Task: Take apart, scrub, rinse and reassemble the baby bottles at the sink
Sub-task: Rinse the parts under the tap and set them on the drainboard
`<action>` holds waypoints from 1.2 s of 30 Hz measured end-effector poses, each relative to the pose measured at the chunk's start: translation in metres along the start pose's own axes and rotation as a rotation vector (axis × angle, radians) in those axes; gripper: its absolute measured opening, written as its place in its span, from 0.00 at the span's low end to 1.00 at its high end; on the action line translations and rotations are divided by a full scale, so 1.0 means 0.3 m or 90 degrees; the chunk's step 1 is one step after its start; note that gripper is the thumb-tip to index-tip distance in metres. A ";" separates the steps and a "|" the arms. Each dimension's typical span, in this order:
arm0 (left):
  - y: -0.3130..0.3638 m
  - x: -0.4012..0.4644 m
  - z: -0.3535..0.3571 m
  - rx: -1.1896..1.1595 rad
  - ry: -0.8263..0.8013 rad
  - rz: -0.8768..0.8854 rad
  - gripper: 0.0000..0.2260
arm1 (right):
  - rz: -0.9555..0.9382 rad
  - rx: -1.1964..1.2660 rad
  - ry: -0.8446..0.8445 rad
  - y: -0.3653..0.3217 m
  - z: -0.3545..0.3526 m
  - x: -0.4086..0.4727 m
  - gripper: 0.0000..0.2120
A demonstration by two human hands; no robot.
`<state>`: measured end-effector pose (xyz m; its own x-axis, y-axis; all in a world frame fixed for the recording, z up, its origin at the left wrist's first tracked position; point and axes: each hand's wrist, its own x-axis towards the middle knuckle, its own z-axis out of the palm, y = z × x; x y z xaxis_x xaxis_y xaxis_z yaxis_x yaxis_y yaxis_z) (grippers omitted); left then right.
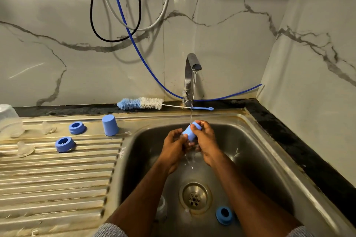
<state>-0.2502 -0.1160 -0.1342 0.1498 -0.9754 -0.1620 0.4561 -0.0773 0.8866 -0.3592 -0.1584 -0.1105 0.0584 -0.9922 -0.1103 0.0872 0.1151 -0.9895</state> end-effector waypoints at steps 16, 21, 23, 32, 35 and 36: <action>0.037 -0.049 0.036 -0.047 -0.115 -0.110 0.22 | -0.016 0.058 -0.180 -0.012 -0.026 -0.003 0.16; 0.033 -0.026 0.011 -0.084 -0.083 -0.186 0.31 | -0.068 -0.039 -0.178 0.008 -0.010 -0.021 0.16; 0.025 -0.013 0.007 -0.082 -0.065 -0.182 0.30 | -0.081 -0.090 -0.096 0.026 0.025 -0.022 0.14; -0.011 0.000 0.005 0.162 0.011 -0.040 0.21 | -0.195 -0.439 -0.042 0.021 -0.036 0.009 0.14; -0.024 0.017 -0.020 0.303 0.079 0.042 0.18 | -0.186 -0.548 -0.163 0.033 -0.058 0.012 0.19; -0.029 0.024 -0.026 0.327 0.090 0.050 0.18 | -0.170 -0.550 -0.205 0.039 -0.061 0.012 0.22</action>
<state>-0.2462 -0.1206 -0.1464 0.2991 -0.9477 -0.1116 -0.0444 -0.1307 0.9904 -0.3761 -0.1616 -0.1241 0.4242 -0.9050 0.0322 -0.6182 -0.3153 -0.7200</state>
